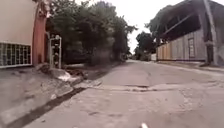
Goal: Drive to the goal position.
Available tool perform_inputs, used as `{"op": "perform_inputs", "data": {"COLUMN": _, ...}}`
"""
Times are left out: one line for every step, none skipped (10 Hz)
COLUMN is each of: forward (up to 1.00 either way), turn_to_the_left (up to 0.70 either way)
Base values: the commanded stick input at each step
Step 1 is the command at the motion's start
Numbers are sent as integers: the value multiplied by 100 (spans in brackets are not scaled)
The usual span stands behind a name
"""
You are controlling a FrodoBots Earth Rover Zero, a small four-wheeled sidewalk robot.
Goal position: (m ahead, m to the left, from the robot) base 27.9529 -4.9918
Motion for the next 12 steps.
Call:
{"op": "perform_inputs", "data": {"forward": 70, "turn_to_the_left": -34}}
{"op": "perform_inputs", "data": {"forward": 70, "turn_to_the_left": -19}}
{"op": "perform_inputs", "data": {"forward": 70, "turn_to_the_left": -6}}
{"op": "perform_inputs", "data": {"forward": 70, "turn_to_the_left": -1}}
{"op": "perform_inputs", "data": {"forward": 70, "turn_to_the_left": 0}}
{"op": "perform_inputs", "data": {"forward": 70, "turn_to_the_left": 0}}
{"op": "perform_inputs", "data": {"forward": 70, "turn_to_the_left": 0}}
{"op": "perform_inputs", "data": {"forward": 70, "turn_to_the_left": 0}}
{"op": "perform_inputs", "data": {"forward": 70, "turn_to_the_left": 0}}
{"op": "perform_inputs", "data": {"forward": 70, "turn_to_the_left": 0}}
{"op": "perform_inputs", "data": {"forward": 70, "turn_to_the_left": 0}}
{"op": "perform_inputs", "data": {"forward": 70, "turn_to_the_left": 0}}
